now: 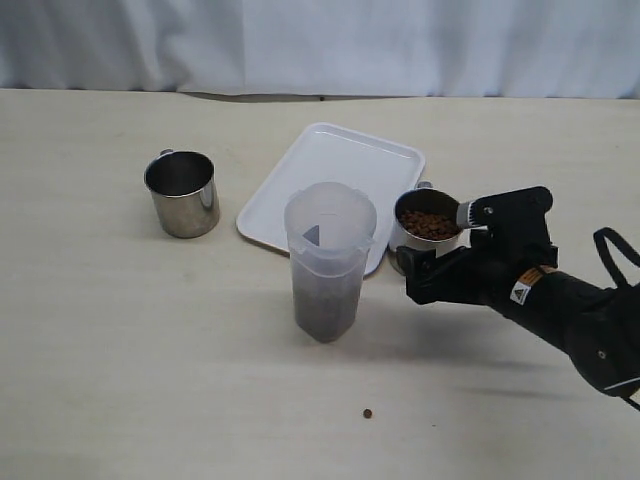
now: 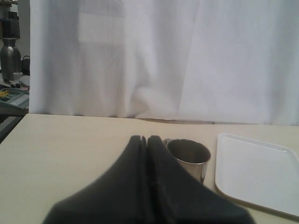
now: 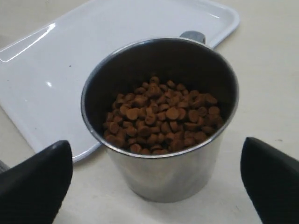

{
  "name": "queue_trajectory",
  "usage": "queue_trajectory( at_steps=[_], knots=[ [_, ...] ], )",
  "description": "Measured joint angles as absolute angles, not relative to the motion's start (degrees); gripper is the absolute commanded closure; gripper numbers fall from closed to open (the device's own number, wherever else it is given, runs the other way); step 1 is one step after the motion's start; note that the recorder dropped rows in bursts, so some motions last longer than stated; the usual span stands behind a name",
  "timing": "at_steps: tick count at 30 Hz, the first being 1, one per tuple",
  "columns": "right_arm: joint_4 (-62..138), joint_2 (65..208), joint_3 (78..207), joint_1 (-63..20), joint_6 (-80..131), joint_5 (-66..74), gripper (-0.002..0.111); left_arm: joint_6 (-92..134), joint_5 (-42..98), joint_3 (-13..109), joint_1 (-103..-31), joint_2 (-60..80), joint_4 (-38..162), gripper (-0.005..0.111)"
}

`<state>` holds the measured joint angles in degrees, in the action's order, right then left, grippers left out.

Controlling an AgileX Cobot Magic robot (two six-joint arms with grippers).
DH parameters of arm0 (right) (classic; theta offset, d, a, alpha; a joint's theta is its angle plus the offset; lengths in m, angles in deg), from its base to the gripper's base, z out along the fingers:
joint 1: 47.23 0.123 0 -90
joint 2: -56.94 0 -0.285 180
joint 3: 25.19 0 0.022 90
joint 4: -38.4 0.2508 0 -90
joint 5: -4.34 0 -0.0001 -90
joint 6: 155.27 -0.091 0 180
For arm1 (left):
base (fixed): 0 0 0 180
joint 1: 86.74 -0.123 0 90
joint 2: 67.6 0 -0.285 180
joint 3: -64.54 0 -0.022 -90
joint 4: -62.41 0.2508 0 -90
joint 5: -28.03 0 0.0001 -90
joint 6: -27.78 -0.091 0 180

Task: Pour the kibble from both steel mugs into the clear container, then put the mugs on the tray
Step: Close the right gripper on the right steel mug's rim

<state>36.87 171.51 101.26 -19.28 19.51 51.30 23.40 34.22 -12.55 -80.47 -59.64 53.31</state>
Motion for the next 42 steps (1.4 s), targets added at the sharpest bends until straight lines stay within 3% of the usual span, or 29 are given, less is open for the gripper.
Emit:
queue_trajectory(
  at_steps=[7, 42],
  knots=[
    [41.1, 174.8, 104.1, -19.3, 23.7, 48.7, 0.035, 23.4, 34.2, -12.5, -80.5, -59.6, 53.3, 0.107],
    [44.8, 184.3, 104.6, -19.3, 28.8, 61.9, 0.035, 23.4, 34.2, -12.5, -80.5, -59.6, 53.3, 0.107]
  ],
)
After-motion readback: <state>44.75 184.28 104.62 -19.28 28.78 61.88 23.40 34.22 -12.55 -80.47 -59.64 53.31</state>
